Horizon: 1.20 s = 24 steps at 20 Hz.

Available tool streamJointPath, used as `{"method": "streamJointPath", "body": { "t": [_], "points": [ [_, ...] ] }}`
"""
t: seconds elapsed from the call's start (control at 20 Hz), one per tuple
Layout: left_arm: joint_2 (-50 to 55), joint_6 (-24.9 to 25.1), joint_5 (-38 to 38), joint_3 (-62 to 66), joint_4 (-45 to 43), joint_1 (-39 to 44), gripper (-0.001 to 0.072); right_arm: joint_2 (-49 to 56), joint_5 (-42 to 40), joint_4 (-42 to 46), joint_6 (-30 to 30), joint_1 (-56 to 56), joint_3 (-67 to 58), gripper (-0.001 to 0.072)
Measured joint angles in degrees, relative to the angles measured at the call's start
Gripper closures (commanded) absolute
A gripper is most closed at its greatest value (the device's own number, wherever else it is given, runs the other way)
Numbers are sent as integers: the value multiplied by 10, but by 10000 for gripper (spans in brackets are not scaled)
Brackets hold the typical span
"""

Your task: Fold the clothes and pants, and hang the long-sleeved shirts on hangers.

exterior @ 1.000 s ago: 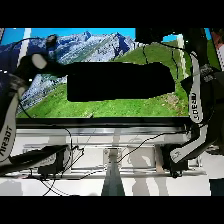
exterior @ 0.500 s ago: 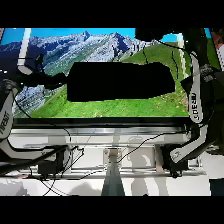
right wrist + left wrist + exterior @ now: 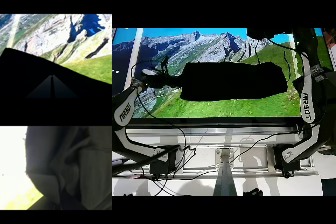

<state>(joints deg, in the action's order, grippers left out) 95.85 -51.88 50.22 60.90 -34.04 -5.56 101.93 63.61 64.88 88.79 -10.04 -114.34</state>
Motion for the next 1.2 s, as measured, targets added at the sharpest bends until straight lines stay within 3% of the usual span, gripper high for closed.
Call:
{"method": "streamJointPath", "body": {
  "t": [0.15,0.45,0.6,0.9,1.05,1.2],
  "points": [
    [-7,-7,38,45,0,12,696,0,-3,2,-6,0,20,690],
    [-66,-142,175,193,-92,25,696,24,-6,-2,-27,-30,32,691],
    [-106,-183,215,243,-109,29,695,68,-7,-27,-23,-83,34,691],
    [-164,-209,240,274,-148,31,695,136,-62,-137,-11,-230,35,691],
    [-169,-212,244,276,-157,34,694,145,-98,-146,-9,-269,35,691],
    [-166,-214,243,277,-161,49,694,140,-85,-124,-9,-254,35,691]
  ]
}}
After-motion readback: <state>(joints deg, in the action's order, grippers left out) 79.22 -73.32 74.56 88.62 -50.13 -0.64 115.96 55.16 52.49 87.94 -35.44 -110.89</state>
